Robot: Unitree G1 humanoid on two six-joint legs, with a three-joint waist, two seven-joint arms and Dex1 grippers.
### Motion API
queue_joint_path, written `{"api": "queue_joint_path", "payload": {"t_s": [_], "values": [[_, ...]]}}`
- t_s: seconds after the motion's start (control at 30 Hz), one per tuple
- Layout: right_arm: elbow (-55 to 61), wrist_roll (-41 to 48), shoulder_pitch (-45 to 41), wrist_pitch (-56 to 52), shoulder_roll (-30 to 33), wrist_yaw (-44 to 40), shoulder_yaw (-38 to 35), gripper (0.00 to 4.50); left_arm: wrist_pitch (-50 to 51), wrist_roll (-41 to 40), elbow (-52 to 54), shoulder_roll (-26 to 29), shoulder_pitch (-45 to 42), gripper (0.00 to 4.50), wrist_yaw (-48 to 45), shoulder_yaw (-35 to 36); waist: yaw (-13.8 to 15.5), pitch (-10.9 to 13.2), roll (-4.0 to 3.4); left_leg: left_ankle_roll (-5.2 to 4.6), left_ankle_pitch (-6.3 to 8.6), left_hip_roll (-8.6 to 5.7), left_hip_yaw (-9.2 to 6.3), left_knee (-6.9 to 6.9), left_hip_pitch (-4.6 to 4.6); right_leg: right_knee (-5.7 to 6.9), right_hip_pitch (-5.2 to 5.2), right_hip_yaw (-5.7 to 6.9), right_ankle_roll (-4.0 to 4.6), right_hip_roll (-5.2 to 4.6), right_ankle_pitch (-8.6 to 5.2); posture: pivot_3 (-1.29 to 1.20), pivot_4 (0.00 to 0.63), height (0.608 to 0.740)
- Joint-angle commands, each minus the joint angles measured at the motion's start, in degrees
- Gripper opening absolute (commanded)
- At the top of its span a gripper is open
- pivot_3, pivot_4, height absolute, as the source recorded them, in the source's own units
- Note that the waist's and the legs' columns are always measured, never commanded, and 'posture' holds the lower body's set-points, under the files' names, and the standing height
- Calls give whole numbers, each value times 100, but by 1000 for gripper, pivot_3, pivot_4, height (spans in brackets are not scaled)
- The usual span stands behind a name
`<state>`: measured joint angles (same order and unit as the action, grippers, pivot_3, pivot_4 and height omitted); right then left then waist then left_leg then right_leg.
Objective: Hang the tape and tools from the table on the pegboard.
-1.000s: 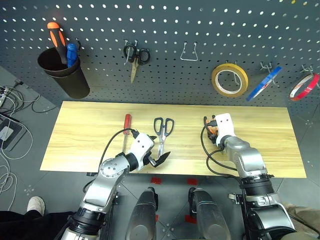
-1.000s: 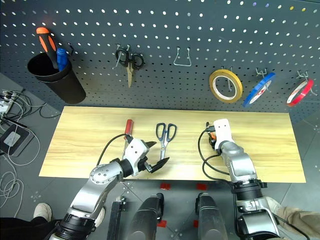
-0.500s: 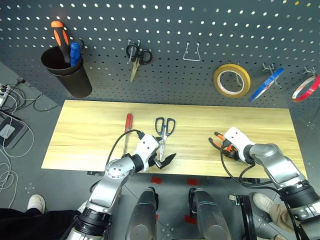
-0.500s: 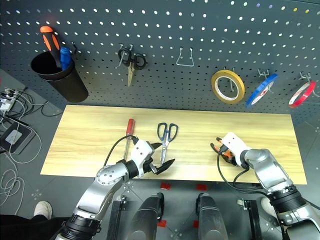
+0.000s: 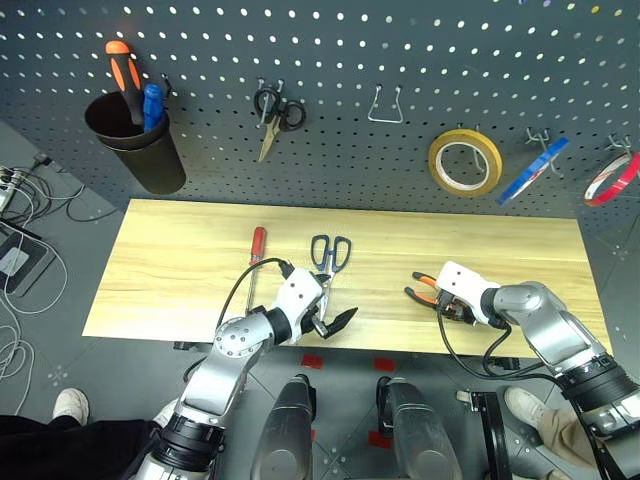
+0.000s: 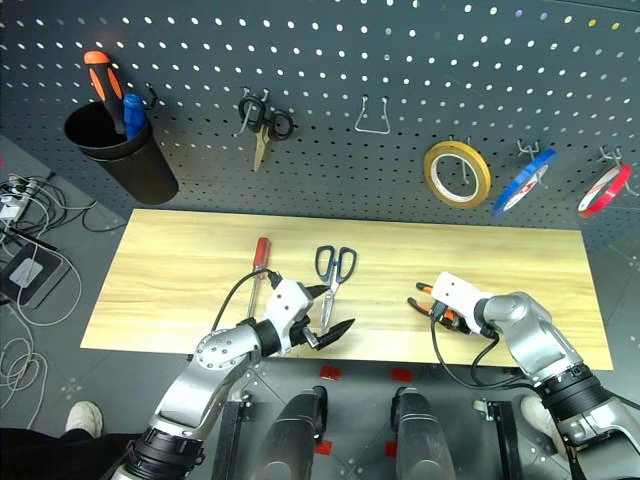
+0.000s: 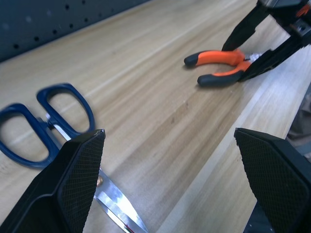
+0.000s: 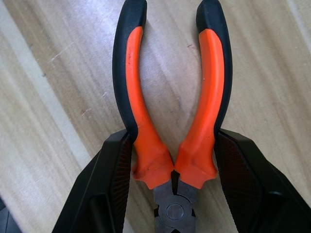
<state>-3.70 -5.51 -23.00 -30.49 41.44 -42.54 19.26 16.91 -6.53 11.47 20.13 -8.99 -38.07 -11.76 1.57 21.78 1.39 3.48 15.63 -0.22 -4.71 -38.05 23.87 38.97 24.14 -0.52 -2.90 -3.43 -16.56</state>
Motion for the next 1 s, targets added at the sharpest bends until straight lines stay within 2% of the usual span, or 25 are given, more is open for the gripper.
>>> {"api": "queue_joint_path", "payload": {"t_s": [0.03, 0.23, 0.5, 0.63, 0.83, 1.0], "values": [[706, 279, 191, -379, -180, 161, -569, 2337, 131, -324, 680, 68, 139, 4500, -95, 127, 2, -13, 1, 2, -1, 0, 1, 0, 0, 0, 0, 1, 0, -3, 0, 142, 281, 740], [1972, 511, 596, -1003, -516, 480, -1115, 2337, 865, -1007, 1611, 205, 337, 4500, -97, 393, 2, -150, -4, 11, -6, -4, 4, 3, 9, -5, 4, 10, 0, -4, 0, 120, 223, 740], [3243, 1279, 971, -1447, -1737, 1149, -1871, 2337, 1728, -1844, 2318, 328, 463, 4500, 181, 984, -7, -571, 0, 14, -8, -11, 8, 9, 5, -10, -4, 15, 0, -1, 0, 110, 152, 740], [3437, 1480, 993, -1187, -2280, 1435, -1918, 2337, 1988, -2102, 2470, 212, 407, 4500, 522, 1186, -9, -732, -2, 14, -8, -12, 11, 10, 3, -11, -6, 14, 0, 2, 0, 116, 134, 740], [3415, 1587, 444, -731, -3175, 2103, -1888, 2337, 2075, -2250, 2483, -43, 141, 4500, 1030, 1332, -5, -948, -5, 14, -8, -13, 14, 7, -1, -3, -7, 11, 0, 6, 0, 141, 111, 740], [3068, 1512, 30, -263, -3507, 2452, -1823, 2337, 2061, -2295, 2534, -133, 157, 4500, 1233, 1298, 1, -1087, 4, 13, -7, -14, 15, 11, -5, -7, -8, 7, 0, 9, 0, 152, 108, 740]]}}
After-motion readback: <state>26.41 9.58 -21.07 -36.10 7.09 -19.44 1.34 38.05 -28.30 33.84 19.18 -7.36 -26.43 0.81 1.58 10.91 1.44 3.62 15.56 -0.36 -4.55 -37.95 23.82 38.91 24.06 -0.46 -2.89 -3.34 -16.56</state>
